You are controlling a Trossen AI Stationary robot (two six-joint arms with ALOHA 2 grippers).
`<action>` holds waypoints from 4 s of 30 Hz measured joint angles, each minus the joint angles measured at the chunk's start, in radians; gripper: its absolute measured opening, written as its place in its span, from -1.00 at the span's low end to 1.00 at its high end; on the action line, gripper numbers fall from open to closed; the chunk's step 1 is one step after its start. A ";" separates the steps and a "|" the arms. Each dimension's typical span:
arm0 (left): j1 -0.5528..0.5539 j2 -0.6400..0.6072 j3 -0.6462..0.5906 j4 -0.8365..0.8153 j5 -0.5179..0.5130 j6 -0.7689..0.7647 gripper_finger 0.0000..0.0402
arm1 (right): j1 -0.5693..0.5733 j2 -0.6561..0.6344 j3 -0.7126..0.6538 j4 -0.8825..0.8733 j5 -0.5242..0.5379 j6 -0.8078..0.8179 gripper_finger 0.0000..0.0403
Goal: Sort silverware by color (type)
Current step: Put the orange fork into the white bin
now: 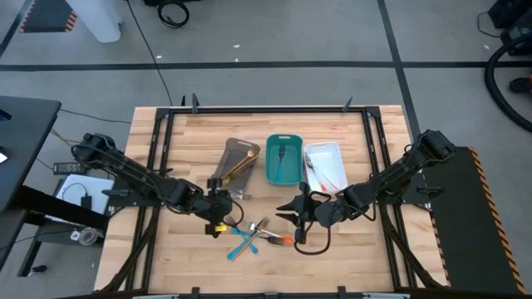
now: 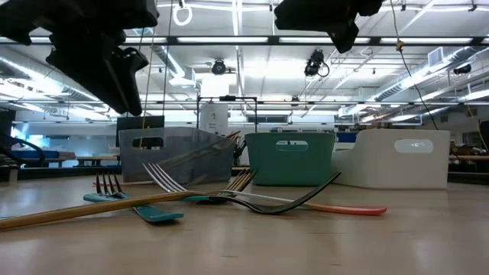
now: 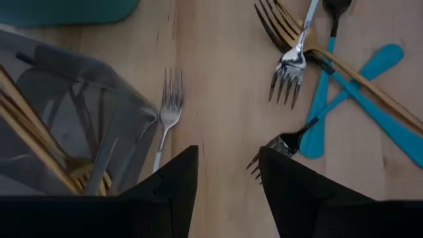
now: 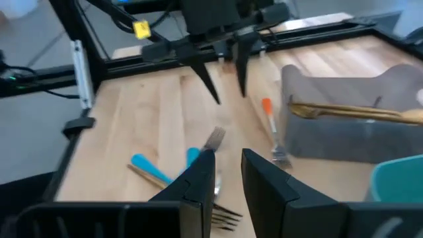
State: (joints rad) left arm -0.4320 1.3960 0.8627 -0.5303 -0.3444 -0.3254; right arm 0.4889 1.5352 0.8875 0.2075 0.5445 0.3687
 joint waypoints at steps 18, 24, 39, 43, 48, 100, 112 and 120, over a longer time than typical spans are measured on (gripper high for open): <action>0.002 -0.002 -0.119 0.266 -0.091 0.031 -0.16 | -0.021 0.271 0.306 -0.235 -0.135 0.038 -0.59; -0.031 -0.002 -0.128 0.260 -0.107 0.049 -0.16 | -0.034 0.368 0.462 -0.336 -0.206 0.014 -0.59; -0.089 -0.005 -0.284 0.438 -0.224 0.020 -0.16 | -0.071 0.422 0.528 -0.490 -0.228 0.040 -0.59; -0.082 -0.005 -0.310 0.535 -0.243 0.054 -0.16 | -0.083 0.428 0.529 -0.482 -0.263 0.038 -0.59; -0.064 -0.005 -0.314 0.557 -0.248 0.052 -0.16 | -0.092 0.437 0.529 -0.501 -0.296 0.040 -0.59; -0.001 -0.004 -0.314 0.478 -0.269 0.045 -0.16 | -0.057 0.527 0.533 -0.565 -0.181 0.212 -0.20; -0.001 -0.004 -0.314 0.422 -0.269 -0.004 -0.16 | -0.048 0.606 0.640 -0.648 -0.211 0.263 -0.20; -0.001 -0.004 -0.314 0.410 -0.269 -0.019 -0.16 | -0.046 0.639 0.697 -0.812 -0.227 0.307 -0.20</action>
State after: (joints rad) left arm -0.4328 1.3922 0.5491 -0.1204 -0.6136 -0.3444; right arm 0.4431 2.1746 1.5845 -0.6048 0.3172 0.6753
